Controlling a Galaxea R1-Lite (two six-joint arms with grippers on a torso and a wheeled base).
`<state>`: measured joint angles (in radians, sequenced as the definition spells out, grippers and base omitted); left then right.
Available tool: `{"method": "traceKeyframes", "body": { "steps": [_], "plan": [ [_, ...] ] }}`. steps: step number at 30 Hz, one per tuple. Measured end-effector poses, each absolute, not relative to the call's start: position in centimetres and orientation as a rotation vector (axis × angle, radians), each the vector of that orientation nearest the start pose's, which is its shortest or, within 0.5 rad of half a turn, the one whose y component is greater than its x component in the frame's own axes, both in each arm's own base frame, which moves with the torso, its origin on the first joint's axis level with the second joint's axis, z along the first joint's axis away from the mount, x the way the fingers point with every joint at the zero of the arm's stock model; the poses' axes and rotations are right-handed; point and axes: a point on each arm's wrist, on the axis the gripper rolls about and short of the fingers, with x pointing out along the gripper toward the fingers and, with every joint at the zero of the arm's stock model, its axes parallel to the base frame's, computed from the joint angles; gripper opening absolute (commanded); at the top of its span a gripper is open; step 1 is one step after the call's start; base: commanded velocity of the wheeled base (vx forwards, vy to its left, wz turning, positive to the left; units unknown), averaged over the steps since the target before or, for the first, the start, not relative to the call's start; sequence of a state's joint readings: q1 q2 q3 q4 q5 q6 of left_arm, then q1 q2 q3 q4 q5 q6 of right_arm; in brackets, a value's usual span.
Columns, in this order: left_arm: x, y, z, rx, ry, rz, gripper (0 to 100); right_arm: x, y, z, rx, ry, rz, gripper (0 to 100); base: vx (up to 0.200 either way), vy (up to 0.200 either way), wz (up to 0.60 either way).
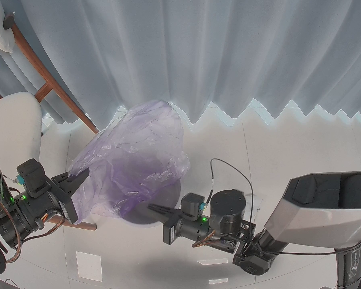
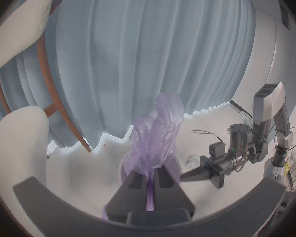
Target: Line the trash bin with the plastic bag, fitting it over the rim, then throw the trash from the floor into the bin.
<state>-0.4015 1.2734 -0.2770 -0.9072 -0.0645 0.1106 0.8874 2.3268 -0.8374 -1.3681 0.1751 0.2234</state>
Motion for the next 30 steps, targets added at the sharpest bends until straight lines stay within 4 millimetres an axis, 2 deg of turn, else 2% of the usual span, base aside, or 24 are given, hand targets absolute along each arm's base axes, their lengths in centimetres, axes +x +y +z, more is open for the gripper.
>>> {"method": "traceKeyframes", "body": {
  "steps": [4,9,12,18,22,26,30],
  "plan": [
    [16.2,-6.9,17.1,0.114,0.075,-0.464,0,23.9,32.5,3.1,0.140,0.263,1.072,0,0.000,0.000,0.00],
    [16.5,-6.9,17.0,0.111,0.084,-0.456,0,24.6,33.1,3.7,0.152,0.229,1.057,0,0.000,0.000,0.00],
    [16.5,-6.8,17.0,0.111,0.085,-0.451,0,25.4,31.7,4.4,0.158,0.225,1.018,0,0.000,0.000,0.00],
    [16.6,-6.7,17.0,0.116,0.082,-0.446,0,27.5,25.7,7.0,0.169,0.230,0.870,0,0.000,0.000,0.00],
    [16.5,-6.9,17.0,0.121,0.082,-0.456,0,28.8,22.8,8.8,0.168,0.190,0.757,0,0.000,0.000,0.00],
    [16.3,-7.3,16.9,0.123,0.083,-0.481,0,29.9,22.3,9.9,0.159,0.132,0.637,0,0.000,0.000,0.00],
    [15.8,-8.1,16.8,0.123,0.087,-0.535,0,31.4,22.9,11.0,0.169,0.062,0.592,0,0.000,0.000,0.00]
  ]
}}
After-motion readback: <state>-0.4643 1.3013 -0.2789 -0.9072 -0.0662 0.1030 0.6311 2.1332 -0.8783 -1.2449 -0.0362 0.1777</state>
